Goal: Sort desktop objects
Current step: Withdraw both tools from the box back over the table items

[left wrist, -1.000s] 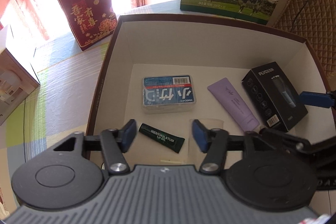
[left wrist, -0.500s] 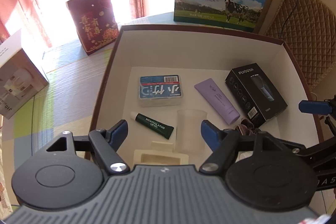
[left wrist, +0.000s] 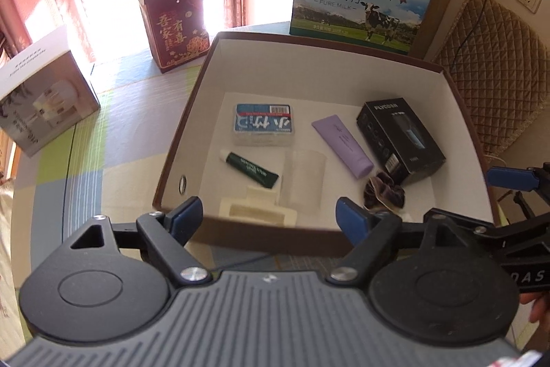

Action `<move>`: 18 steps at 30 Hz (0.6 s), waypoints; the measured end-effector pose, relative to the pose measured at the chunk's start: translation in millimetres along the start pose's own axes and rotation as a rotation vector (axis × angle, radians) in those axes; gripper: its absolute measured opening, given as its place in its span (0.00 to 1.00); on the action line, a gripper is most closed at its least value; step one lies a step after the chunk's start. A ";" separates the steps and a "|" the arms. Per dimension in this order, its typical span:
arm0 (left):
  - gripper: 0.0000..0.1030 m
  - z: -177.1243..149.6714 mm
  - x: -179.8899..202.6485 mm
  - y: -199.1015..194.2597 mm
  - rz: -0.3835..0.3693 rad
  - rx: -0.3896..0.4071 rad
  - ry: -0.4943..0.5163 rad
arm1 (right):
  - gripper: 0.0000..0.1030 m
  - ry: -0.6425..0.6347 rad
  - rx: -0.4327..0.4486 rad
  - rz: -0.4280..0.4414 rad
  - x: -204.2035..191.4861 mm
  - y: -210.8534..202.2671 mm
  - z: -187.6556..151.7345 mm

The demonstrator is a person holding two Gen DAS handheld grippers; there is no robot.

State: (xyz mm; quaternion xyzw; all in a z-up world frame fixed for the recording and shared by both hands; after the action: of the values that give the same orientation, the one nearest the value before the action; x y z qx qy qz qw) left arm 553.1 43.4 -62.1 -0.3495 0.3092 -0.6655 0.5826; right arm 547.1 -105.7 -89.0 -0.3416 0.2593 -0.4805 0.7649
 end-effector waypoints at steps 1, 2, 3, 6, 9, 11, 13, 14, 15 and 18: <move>0.80 -3.1 0.9 -3.6 -0.002 0.001 -0.003 | 0.98 -0.005 0.004 0.004 -1.4 -3.4 -2.0; 0.80 -6.1 1.6 -7.5 -0.002 0.002 -0.004 | 0.98 -0.010 0.006 0.012 -2.9 -6.6 -4.0; 0.81 -9.2 2.6 -11.3 0.000 0.004 -0.003 | 0.98 -0.014 0.008 0.018 -4.4 -10.1 -6.1; 0.82 -18.4 5.7 -22.8 -0.001 0.015 -0.002 | 0.98 -0.024 0.015 0.018 -8.0 -20.1 -13.0; 0.84 -28.0 8.2 -33.9 -0.002 0.022 -0.008 | 0.98 -0.028 0.014 0.028 -11.1 -29.4 -21.0; 0.84 -35.2 10.3 -40.5 -0.001 0.027 -0.011 | 0.98 -0.029 0.012 0.036 -13.3 -34.7 -26.5; 0.84 -43.3 12.5 -45.8 -0.002 0.029 -0.014 | 0.98 -0.037 0.011 0.043 -15.6 -40.5 -31.9; 0.84 -47.9 13.6 -48.3 -0.005 0.029 -0.016 | 0.98 -0.042 0.011 0.044 -16.6 -43.2 -34.4; 0.85 -51.9 14.9 -50.1 -0.008 0.026 -0.017 | 0.98 -0.048 0.012 0.044 -17.7 -46.0 -37.1; 0.85 -63.3 17.8 -56.2 -0.011 0.025 -0.021 | 0.98 -0.062 0.013 0.050 -20.1 -53.4 -44.5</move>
State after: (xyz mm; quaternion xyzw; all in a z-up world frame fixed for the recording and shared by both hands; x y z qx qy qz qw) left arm 468.1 33.3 -50.0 -0.3510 0.2930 -0.6687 0.5864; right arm 476.9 -115.8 -74.5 -0.3450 0.2406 -0.4521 0.7866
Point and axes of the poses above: each gripper's, at about its wrist camera, not at the fingertips, and y roughly the way its jaws point, x to its right, z to its top, the point moved 8 cm from there along y, roughly the way its jaws point, and after that the axes turned 4 degrees about -z, right-handed, at the moved point
